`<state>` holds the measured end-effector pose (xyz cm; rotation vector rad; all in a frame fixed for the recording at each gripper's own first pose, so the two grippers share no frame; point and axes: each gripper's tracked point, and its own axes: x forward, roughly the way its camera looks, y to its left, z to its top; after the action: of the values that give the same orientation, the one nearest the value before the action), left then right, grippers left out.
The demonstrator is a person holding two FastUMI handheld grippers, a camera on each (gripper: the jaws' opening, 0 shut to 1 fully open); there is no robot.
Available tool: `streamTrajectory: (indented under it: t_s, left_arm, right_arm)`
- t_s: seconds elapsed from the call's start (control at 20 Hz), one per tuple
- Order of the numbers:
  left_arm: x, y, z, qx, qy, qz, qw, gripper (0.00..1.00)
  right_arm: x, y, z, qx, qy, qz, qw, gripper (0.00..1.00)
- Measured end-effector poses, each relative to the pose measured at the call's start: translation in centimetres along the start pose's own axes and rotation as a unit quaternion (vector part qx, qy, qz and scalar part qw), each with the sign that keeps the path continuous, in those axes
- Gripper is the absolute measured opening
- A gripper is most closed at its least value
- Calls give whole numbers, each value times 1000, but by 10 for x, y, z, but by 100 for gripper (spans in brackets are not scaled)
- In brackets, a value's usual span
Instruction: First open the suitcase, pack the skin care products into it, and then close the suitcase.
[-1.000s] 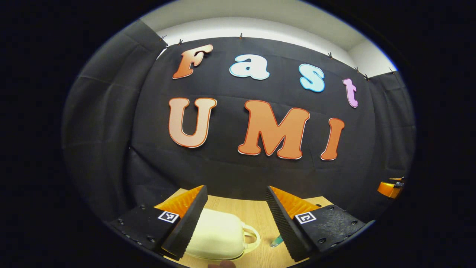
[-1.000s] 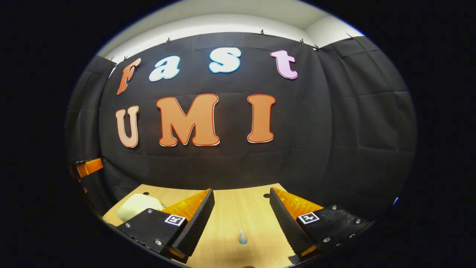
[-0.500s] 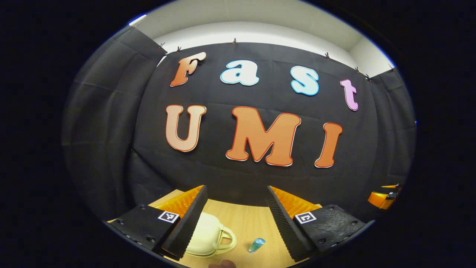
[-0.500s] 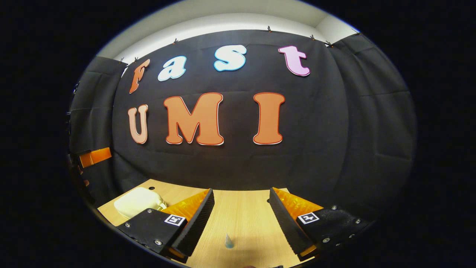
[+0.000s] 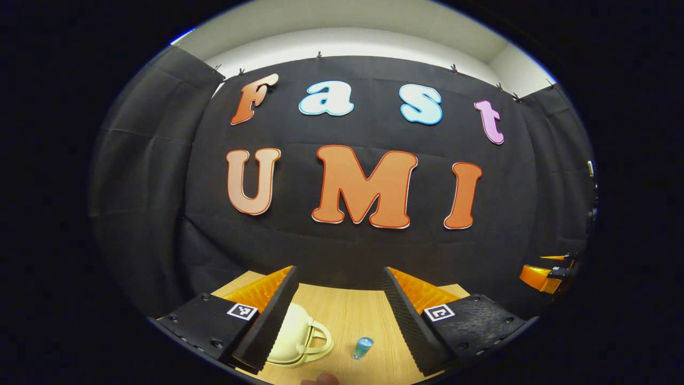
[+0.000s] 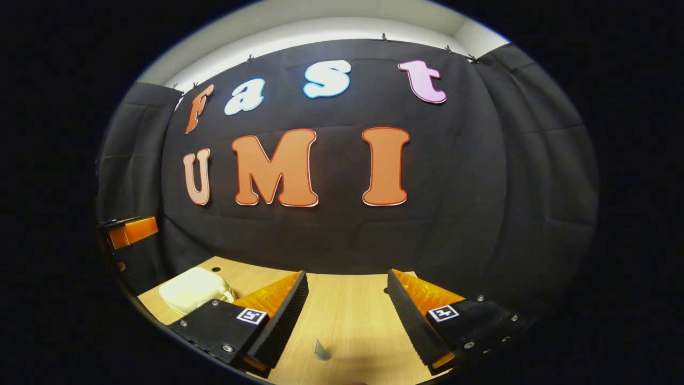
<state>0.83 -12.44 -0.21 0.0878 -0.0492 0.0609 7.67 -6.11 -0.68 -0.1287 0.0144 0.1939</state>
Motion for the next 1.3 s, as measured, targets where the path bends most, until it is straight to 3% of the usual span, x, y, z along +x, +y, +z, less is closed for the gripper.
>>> streamTrajectory:
  t_s: [0.2, 0.35, 0.5, 0.6, 0.7, 0.8, 1.0, 1.1, 1.3]
  left_arm:
    - [20, 17, -22, 56, 25, -5, 998, 97]
    - [26, 23, -67, 160, 57, -7, 986, 97]
    - [31, 22, -135, 285, 106, -33, 952, 98]
    - [28, 17, -176, 329, 139, -57, 932, 99]
    - [30, 21, -222, 377, 184, -73, 905, 98]
    - [32, 32, -275, 434, 230, -92, 866, 99]
    - [49, 47, -316, 530, 252, -88, 805, 98]
    - [53, 47, -322, 550, 259, -88, 789, 97]
    - [76, 57, -334, 574, 272, -78, 769, 98]
  right_arm:
    - [-2, 11, -9, 6, 6, -17, 1000, 94]
    - [-1, 10, -21, 15, 23, -32, 999, 94]
    - [-3, 0, -31, 25, 40, -48, 998, 94]
    - [-3, -9, -39, 29, 49, -59, 997, 94]
    - [-3, -17, -51, 38, 66, -70, 995, 94]
    - [-2, -30, -68, 50, 88, -83, 991, 94]
    - [-1, -44, -98, 76, 128, -91, 985, 94]
    - [0, -49, -104, 74, 136, -96, 983, 94]
    - [5, -58, -113, 82, 149, -106, 980, 94]
